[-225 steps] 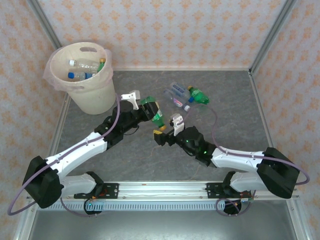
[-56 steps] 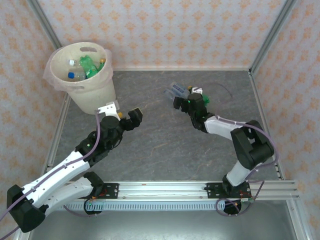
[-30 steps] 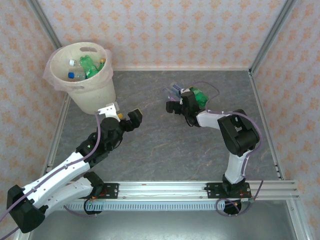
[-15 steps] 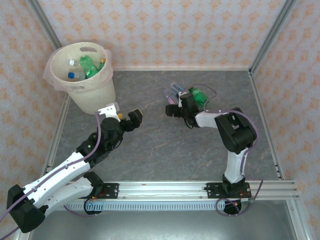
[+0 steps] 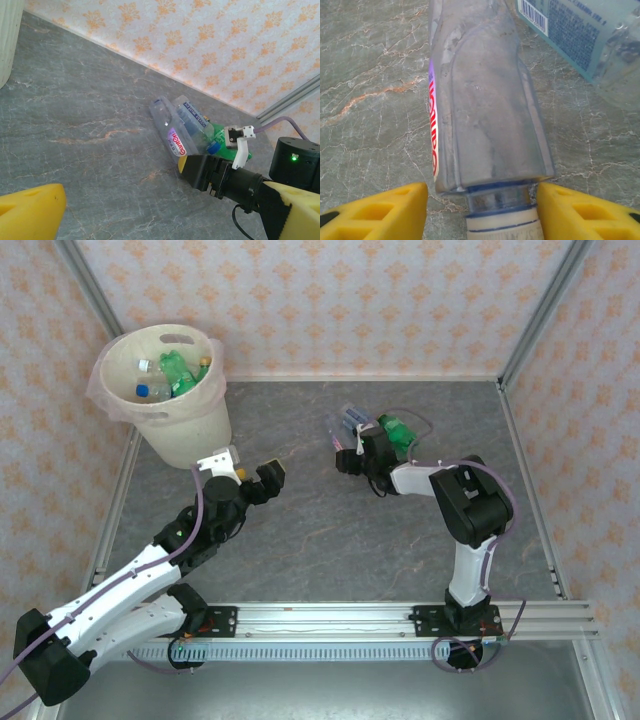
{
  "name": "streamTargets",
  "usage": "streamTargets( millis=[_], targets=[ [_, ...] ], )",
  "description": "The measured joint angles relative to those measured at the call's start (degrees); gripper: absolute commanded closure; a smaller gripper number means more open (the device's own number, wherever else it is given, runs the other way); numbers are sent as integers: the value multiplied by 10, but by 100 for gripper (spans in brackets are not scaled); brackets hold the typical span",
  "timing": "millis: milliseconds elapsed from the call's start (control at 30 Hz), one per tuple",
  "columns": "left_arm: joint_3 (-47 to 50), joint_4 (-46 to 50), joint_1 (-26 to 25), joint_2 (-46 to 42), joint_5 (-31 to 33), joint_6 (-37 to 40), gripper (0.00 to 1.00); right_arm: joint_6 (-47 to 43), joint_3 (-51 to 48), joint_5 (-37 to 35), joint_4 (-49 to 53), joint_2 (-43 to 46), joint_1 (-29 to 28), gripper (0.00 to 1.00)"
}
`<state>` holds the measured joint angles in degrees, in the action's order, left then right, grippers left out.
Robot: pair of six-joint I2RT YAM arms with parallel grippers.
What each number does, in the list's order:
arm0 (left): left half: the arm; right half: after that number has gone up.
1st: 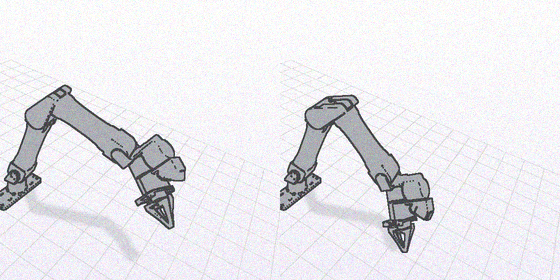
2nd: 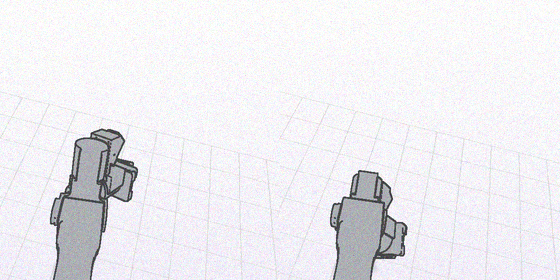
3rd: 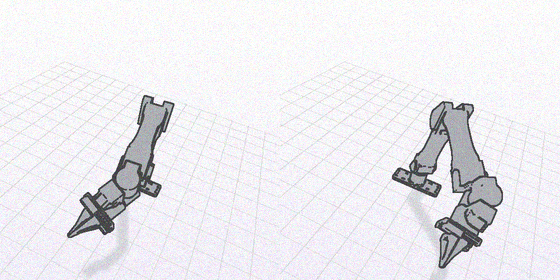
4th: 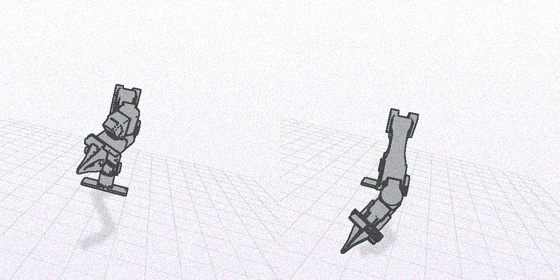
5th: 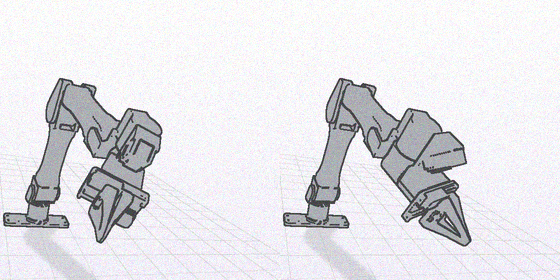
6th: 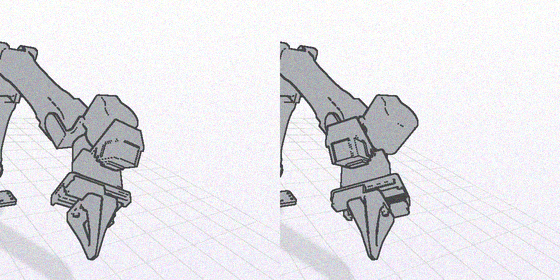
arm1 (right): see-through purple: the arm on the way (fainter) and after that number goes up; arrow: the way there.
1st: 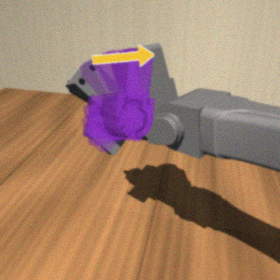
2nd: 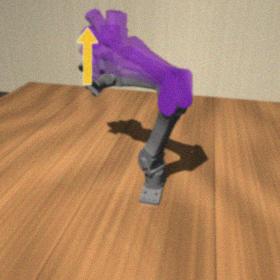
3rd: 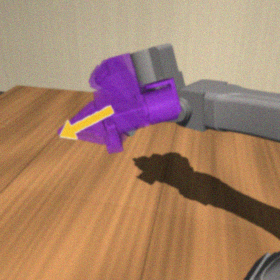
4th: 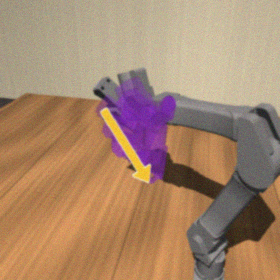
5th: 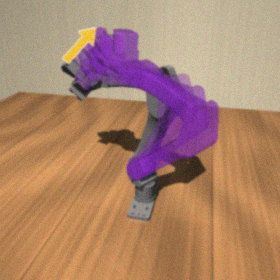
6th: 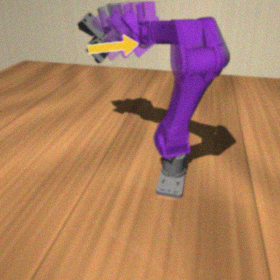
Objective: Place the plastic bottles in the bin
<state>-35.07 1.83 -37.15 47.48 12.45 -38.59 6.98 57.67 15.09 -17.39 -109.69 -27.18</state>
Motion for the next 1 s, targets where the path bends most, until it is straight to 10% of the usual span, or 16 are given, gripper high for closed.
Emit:
streamTargets(
  millis=[367,1000],
  targets=[
    [0,0,0,0,0,0,1,-2,-5,0,-6,-5,0,75],
    [0,0,0,0,7,-19,1,-5,-72,-10,-17,71,-55,75]
  ],
)
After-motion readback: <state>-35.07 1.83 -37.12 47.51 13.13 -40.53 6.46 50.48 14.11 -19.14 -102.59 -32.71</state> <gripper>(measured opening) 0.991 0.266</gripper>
